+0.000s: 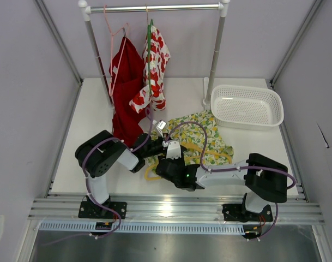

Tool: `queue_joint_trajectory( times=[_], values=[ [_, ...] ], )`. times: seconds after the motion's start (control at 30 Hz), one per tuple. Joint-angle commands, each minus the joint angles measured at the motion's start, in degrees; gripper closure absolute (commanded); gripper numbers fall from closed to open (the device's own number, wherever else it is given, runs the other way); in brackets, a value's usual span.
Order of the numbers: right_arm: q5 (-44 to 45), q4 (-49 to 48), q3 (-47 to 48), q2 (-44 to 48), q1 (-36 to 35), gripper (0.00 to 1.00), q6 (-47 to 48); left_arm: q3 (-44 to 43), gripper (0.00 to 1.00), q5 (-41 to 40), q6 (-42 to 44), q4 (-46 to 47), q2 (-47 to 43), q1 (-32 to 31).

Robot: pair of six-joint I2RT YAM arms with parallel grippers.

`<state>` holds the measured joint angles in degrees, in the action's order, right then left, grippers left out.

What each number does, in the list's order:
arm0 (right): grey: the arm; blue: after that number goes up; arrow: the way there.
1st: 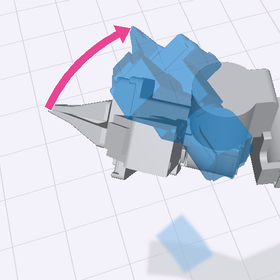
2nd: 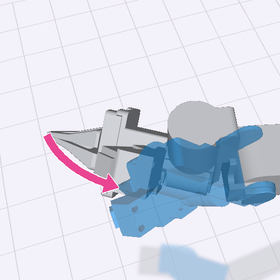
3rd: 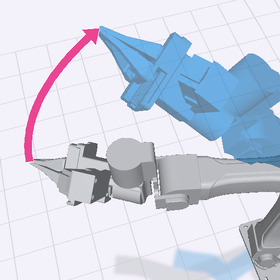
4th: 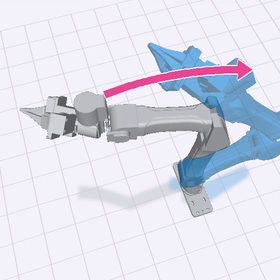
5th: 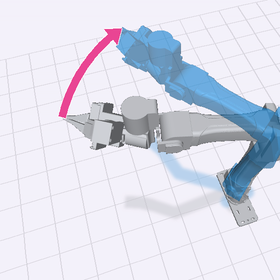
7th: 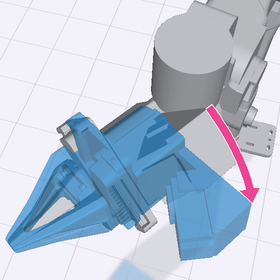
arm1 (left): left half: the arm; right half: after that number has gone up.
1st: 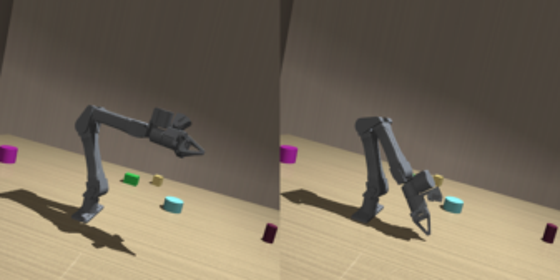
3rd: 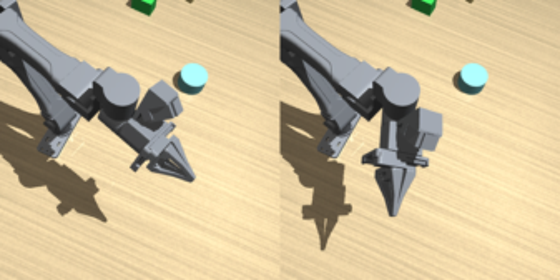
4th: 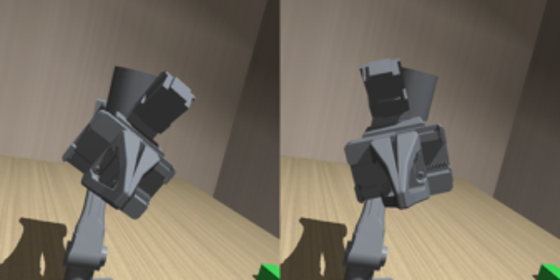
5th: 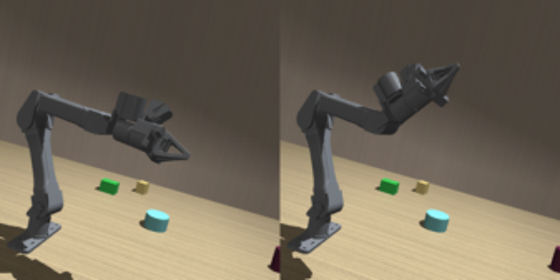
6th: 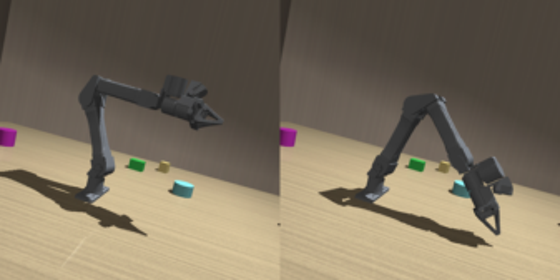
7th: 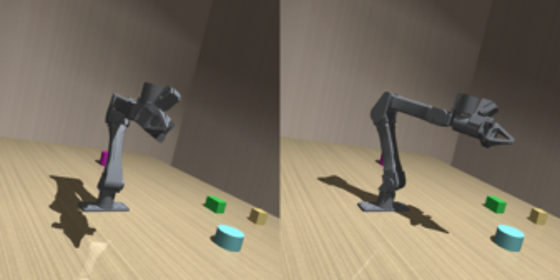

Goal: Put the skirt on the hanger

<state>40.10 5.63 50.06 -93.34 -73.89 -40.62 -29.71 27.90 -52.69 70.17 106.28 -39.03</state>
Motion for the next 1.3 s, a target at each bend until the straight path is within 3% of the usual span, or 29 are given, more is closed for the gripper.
queue_joint_trajectory(
  times=[0.0,0.07,0.13,0.33,1.1,1.17,1.27],
  values=[
    [4.64,-3.17,2.23,-0.35,-0.12,0.43,-0.51,-1.57,1.00,2.07,0.48,20.27,1.56,0.44],
    [4.64,-2.38,2.14,0.08,-0.29,0.62,-0.77,-1.66,1.00,1.98,0.48,20.44,1.91,0.53],
    [5.08,-1.50,1.62,1.49,-0.55,0.75,-1.39,-1.93,1.00,1.98,0.57,20.70,2.18,0.62],
    [5.52,2.53,1.09,6.58,-2.40,0.87,-2.27,-3.24,1.00,1.98,0.66,21.15,3.23,0.62],
    [10.35,13.26,-0.32,13.18,-13.03,0.91,-9.91,-10.80,1.00,2.24,1.71,19.91,11.23,1.93],
    [9.65,13.97,-1.02,13.27,-13.30,0.86,-10.44,-11.06,1.00,2.42,1.62,20.79,12.02,1.94],
    [8.25,13.80,-2.33,13.97,-13.48,0.67,-11.58,-10.72,1.00,2.25,1.62,22.63,12.20,1.94]
  ],
)
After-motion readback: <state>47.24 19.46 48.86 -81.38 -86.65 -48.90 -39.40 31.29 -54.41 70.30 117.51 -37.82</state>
